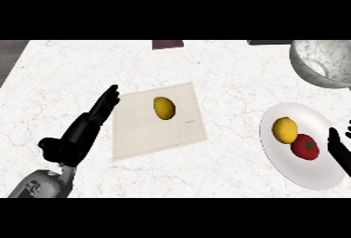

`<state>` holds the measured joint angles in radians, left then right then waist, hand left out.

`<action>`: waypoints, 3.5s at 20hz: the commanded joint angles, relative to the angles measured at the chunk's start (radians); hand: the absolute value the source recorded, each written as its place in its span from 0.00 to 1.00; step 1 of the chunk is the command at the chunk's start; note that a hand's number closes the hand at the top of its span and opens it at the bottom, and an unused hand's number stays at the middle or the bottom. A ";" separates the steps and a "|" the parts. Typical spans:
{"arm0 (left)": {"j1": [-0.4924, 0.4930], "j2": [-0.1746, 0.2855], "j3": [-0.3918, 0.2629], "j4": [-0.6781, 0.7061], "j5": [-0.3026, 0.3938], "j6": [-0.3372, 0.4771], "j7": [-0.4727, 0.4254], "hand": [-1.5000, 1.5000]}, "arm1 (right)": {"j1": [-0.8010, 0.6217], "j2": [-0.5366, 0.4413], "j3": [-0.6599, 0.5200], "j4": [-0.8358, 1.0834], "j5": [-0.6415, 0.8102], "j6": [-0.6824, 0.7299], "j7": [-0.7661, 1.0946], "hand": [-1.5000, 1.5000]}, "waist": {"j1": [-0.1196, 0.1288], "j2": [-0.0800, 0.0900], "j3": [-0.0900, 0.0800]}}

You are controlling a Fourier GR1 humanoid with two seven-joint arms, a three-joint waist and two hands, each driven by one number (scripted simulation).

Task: Pick the tomato from the plate and place it in the bowl

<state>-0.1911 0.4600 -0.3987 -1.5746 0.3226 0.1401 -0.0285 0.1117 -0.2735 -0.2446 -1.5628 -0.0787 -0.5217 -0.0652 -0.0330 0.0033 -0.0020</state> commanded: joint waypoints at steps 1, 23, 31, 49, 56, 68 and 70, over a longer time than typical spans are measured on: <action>0.048 -0.074 -0.072 -0.043 -0.050 0.031 0.019 0.50 | 0.038 0.019 -0.018 0.039 0.094 -0.107 -0.016 0.00 | 0.031 -0.004 0.002; 0.033 -0.076 -0.026 0.031 -0.058 -0.037 -0.030 0.50 | -0.189 -0.555 0.187 -0.097 -0.072 0.813 1.201 0.00 | 0.042 -0.004 0.000; -0.030 -0.128 -0.002 0.022 -0.081 -0.035 0.066 0.50 | -0.358 -0.504 0.280 0.002 -0.065 0.787 1.329 0.00 | 0.042 -0.002 0.001; 0.057 -0.191 0.041 -0.041 -0.161 -0.068 0.084 0.50 | -0.256 -0.388 0.405 -0.073 0.315 0.640 1.284 0.00 | 0.036 -0.005 0.002; 0.042 -0.224 0.070 0.022 -0.191 -0.104 0.061 0.50 | -0.221 -0.338 0.371 -0.001 0.391 0.646 1.235 0.00 | 0.032 -0.004 0.002; 0.098 -0.204 0.181 -0.031 -0.194 -0.229 0.059 0.50 | -0.224 -0.243 0.278 0.129 0.449 0.687 1.114 0.00 | 0.035 -0.004 0.002; 0.009 -0.299 0.148 0.063 -0.261 -0.174 0.067 0.50 | -0.228 -0.250 0.237 0.178 0.452 0.690 1.012 0.00 | 0.031 -0.003 0.002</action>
<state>-0.1337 0.2114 -0.2603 -1.5843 0.1062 -0.0349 0.0580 -0.0991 -0.5302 0.0416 -1.4390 0.3653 0.1360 0.9955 0.0003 -0.0002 0.0001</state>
